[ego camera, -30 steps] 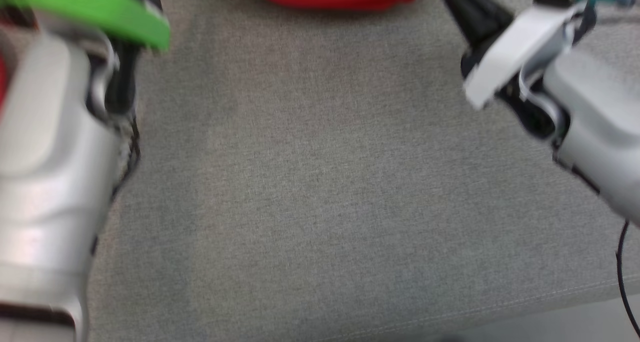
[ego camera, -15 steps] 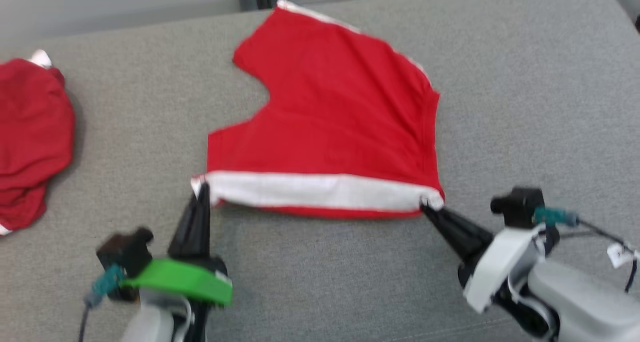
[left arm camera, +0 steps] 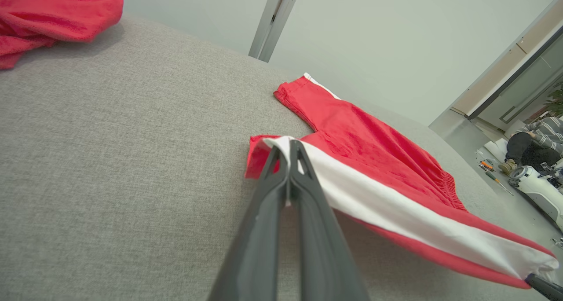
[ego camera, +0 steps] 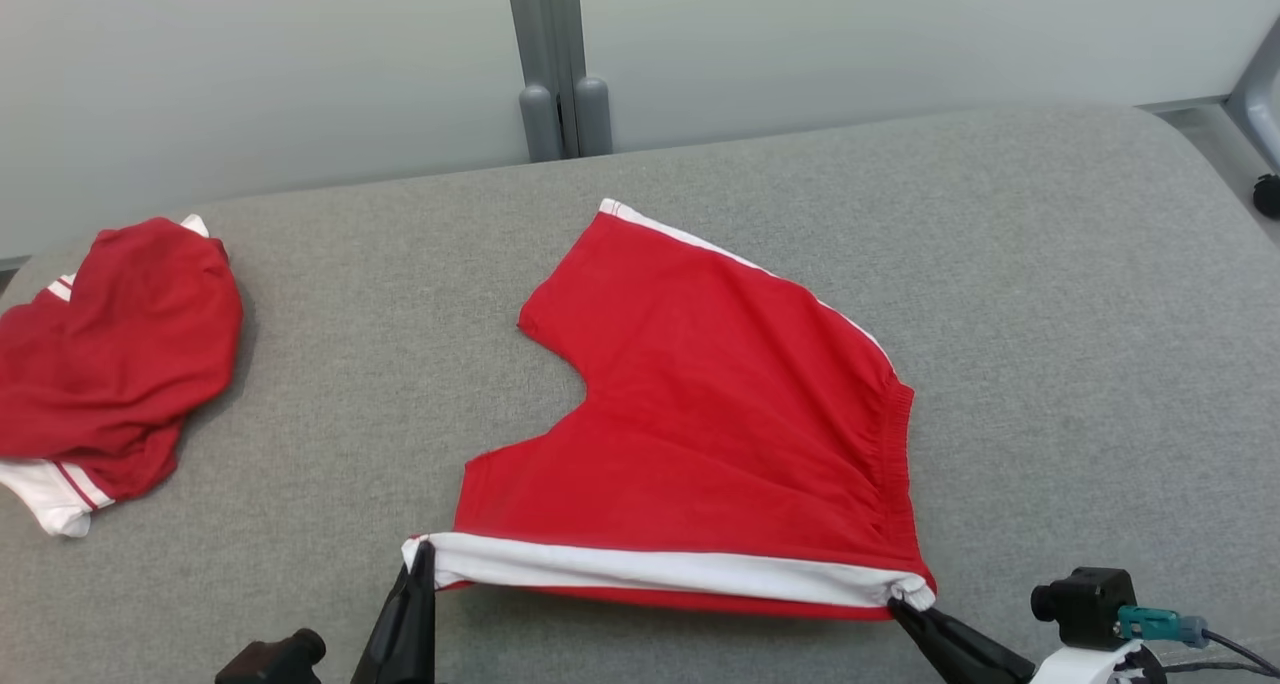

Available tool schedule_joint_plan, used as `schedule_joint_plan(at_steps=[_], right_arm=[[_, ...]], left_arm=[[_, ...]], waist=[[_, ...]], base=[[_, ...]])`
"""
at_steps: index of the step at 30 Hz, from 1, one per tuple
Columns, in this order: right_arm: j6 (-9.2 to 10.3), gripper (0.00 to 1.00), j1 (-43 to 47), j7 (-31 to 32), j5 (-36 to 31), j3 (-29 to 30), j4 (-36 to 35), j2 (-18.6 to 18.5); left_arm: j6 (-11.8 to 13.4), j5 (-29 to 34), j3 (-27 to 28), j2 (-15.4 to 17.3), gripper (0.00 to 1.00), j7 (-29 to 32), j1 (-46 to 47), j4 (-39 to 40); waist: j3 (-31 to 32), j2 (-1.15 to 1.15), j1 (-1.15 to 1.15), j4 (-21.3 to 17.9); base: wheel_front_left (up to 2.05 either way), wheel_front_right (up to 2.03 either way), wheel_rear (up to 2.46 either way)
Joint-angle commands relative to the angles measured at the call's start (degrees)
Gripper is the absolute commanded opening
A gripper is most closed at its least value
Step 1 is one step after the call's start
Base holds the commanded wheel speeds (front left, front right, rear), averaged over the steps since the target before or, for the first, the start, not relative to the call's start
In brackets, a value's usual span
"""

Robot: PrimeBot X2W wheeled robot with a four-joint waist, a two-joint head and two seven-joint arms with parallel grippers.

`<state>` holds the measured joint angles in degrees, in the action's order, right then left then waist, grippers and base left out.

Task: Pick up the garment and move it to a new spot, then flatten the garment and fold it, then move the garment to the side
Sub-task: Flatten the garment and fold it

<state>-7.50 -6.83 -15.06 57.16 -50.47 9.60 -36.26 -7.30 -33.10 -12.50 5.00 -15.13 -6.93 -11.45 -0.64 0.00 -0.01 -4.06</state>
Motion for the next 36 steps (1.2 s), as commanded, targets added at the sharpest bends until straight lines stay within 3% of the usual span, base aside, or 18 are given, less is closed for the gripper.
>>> schedule_joint_plan(at_steps=[1,7,15,26,36], right_arm=[[0.01,0.0,0.7,-0.1,-0.7,0.9,0.0,0.3],[0.01,0.0,-1.2,0.2,-1.5,4.8,0.7,2.3],[0.01,0.0,-9.9,1.4,-3.3,8.4,4.4,6.5],[0.0,0.0,-27.9,0.2,-9.3,10.6,15.0,18.2],[0.01,0.0,-33.7,-0.2,-12.4,13.4,19.8,25.4]], left_arm=[[-0.2,0.4,-0.2,0.5,0.0,0.0,0.1,-0.2],[-0.3,2.2,-4.8,4.0,0.0,0.3,8.6,-1.9],[-0.3,1.3,-13.3,9.6,0.0,5.2,32.2,-9.5],[-0.2,-5.2,-23.9,18.2,0.0,10.9,60.4,-24.9],[-0.2,-9.6,-32.9,20.2,0.0,9.9,71.1,-34.1]], waist=[[0.8,0.0,0.01,-0.2],[0.1,0.0,0.01,-1.8],[-7.0,0.0,0.01,-5.5],[-21.5,0.0,0.01,-14.8],[-26.7,0.0,0.01,-18.7]], base=[[0.0,0.0,0.0],[0.0,0.0,0.0],[0.0,0.0,0.0],[0.0,0.0,0.0],[0.0,0.0,0.0]])
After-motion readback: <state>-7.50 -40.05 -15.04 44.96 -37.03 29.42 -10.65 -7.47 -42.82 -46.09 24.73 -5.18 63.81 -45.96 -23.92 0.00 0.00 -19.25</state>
